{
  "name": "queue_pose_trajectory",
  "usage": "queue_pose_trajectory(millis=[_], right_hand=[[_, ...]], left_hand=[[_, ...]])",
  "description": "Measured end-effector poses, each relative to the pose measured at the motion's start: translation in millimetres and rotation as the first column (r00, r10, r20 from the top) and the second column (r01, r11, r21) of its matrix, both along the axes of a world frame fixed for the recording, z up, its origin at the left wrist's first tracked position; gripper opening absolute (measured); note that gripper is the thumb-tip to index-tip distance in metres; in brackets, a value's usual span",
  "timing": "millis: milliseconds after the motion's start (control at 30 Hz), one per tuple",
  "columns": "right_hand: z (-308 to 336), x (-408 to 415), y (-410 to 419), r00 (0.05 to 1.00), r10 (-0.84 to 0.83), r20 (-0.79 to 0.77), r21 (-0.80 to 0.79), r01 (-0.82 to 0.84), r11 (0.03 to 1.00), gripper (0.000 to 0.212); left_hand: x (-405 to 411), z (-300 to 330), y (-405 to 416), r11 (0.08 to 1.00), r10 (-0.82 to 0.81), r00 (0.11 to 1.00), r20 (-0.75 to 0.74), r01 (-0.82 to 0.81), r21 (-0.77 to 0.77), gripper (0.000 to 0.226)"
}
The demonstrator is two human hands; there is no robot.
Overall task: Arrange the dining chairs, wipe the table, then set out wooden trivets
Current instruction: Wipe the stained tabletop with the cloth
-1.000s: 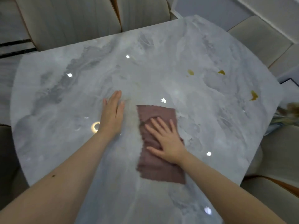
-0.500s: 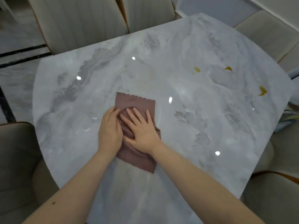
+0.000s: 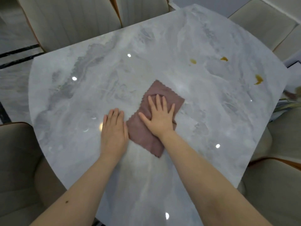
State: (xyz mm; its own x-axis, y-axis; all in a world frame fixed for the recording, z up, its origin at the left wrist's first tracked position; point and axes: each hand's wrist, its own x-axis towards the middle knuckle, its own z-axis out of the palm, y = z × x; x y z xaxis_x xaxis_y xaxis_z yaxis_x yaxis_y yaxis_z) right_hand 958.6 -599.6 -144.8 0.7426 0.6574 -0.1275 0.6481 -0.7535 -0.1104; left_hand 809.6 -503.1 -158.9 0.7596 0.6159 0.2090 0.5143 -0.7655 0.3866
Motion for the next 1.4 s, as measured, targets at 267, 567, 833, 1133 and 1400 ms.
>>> queue_pose_trajectory(millis=[267,567,833,1133,1400], right_hand=[[2,-37,-152,0.997,0.069,0.017,0.004,-0.069,0.998,0.076],[3,-87,-118,0.984,-0.176,-0.019,0.029,0.176,0.984,0.084],[-6,-161,-218,0.998,-0.002,0.071,0.17,-0.01,0.985,0.061],[-3,-219,-285,0.99,-0.114,-0.081,0.387,0.136,0.912,0.048],[58,-232,-321,0.683,-0.419,-0.599,0.452,0.72,0.526,0.036]], left_hand=[[-4,9,-11,0.993,-0.119,0.992,0.039,0.119,-0.007,0.044],[-38,4,-99,0.967,-0.24,0.97,0.037,0.243,-0.083,0.043],[-99,9,-180,0.915,-0.397,0.918,0.011,0.397,-0.071,0.043],[-138,25,-257,0.819,-0.562,0.825,0.06,0.565,-0.098,0.036],[-137,63,-289,0.717,-0.674,0.738,-0.022,0.647,-0.261,0.025]])
